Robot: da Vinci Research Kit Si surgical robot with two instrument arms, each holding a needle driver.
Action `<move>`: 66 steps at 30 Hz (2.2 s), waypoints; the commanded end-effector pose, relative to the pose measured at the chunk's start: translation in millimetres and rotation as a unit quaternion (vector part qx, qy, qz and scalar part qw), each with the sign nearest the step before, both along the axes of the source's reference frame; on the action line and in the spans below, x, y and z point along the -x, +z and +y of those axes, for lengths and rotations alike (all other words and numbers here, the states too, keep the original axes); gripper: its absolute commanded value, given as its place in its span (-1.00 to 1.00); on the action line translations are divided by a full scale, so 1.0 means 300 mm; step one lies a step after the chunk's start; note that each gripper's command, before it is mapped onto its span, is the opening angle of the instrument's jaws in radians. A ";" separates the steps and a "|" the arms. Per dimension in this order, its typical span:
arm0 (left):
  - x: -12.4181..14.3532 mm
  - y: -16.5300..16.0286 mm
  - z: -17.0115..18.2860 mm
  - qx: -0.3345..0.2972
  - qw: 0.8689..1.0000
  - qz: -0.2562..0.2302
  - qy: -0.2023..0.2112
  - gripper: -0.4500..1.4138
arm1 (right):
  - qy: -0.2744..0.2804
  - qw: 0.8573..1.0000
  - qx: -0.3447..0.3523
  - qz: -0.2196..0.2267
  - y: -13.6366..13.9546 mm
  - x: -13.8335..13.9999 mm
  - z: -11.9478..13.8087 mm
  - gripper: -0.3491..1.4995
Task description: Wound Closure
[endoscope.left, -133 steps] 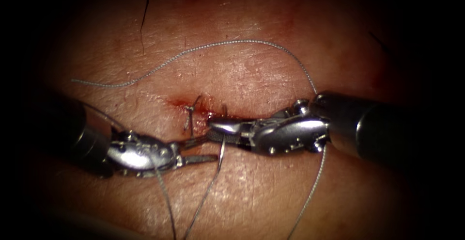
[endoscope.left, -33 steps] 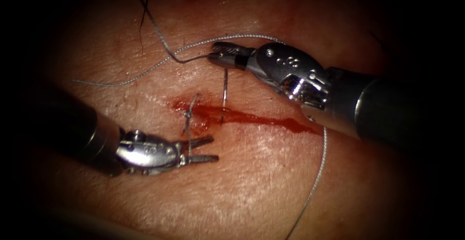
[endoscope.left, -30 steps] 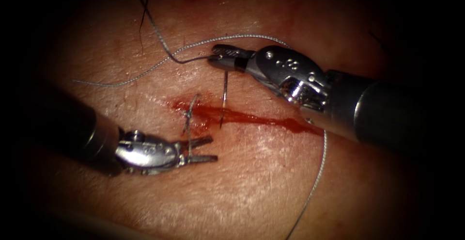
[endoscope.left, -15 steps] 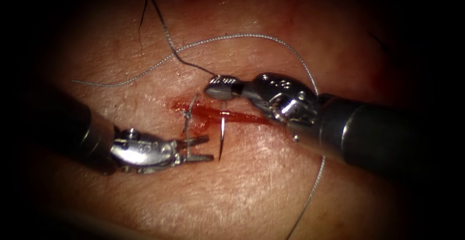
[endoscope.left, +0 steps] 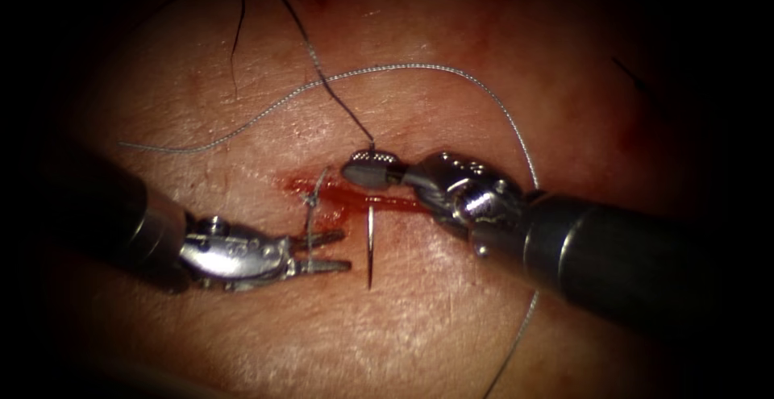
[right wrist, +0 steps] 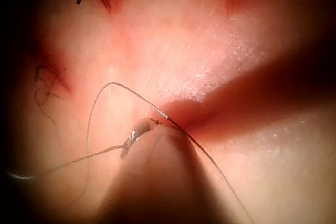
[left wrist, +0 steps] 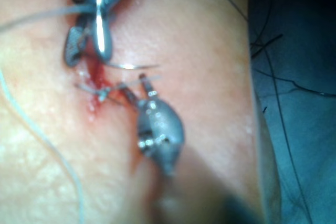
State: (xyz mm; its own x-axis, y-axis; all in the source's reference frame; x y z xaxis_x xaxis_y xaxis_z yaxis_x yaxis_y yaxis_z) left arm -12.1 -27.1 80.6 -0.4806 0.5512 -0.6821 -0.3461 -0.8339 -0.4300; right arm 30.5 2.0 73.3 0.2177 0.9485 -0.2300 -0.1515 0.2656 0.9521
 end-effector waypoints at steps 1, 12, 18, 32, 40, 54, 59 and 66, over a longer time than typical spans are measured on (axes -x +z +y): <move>-0.0001 0.002 -0.004 -0.002 1.000 0.002 0.000 -0.13 | 0.009 1.000 0.013 -0.003 0.0012 -0.0025 0.0006 0.45; 0.0034 -0.002 -0.002 0.126 0.989 -0.007 0.071 -0.13 | 0.051 0.992 0.112 0.001 0.0012 0.0166 0.0229 0.91; 0.0064 -0.004 -0.003 0.205 0.973 0.015 0.109 -0.06 | 0.060 0.990 0.129 -0.013 -0.0048 0.0283 0.0268 0.96; 0.0118 -0.009 -0.003 0.284 0.952 0.033 0.113 0.28 | 0.057 0.988 0.139 0.022 0.0026 0.0285 0.0174 0.85; 0.0151 -0.012 -0.002 0.308 0.944 0.021 0.113 0.24 | 0.056 0.988 0.144 0.026 0.0049 0.0282 0.0137 0.85; 0.0174 -0.009 0.000 0.322 0.938 0.025 0.122 -0.31 | 0.062 0.987 0.145 0.030 0.0051 0.0269 0.0104 0.84; 0.0169 -0.011 -0.001 0.334 0.933 0.026 0.131 -0.84 | 0.062 0.987 0.142 0.030 0.0051 0.0271 0.0103 0.84; 0.0146 -0.015 -0.002 0.316 0.939 -0.012 0.138 -1.00 | 0.061 0.988 0.141 0.033 0.0035 0.0295 0.0097 0.82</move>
State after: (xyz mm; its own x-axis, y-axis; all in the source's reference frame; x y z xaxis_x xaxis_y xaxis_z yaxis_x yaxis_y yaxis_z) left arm -16.4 -27.1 75.2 -0.5163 -0.1032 -0.8502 -0.0753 -0.9834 0.1651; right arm 20.8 5.3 73.9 0.0826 0.8628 -0.4987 -0.1401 0.5055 0.8514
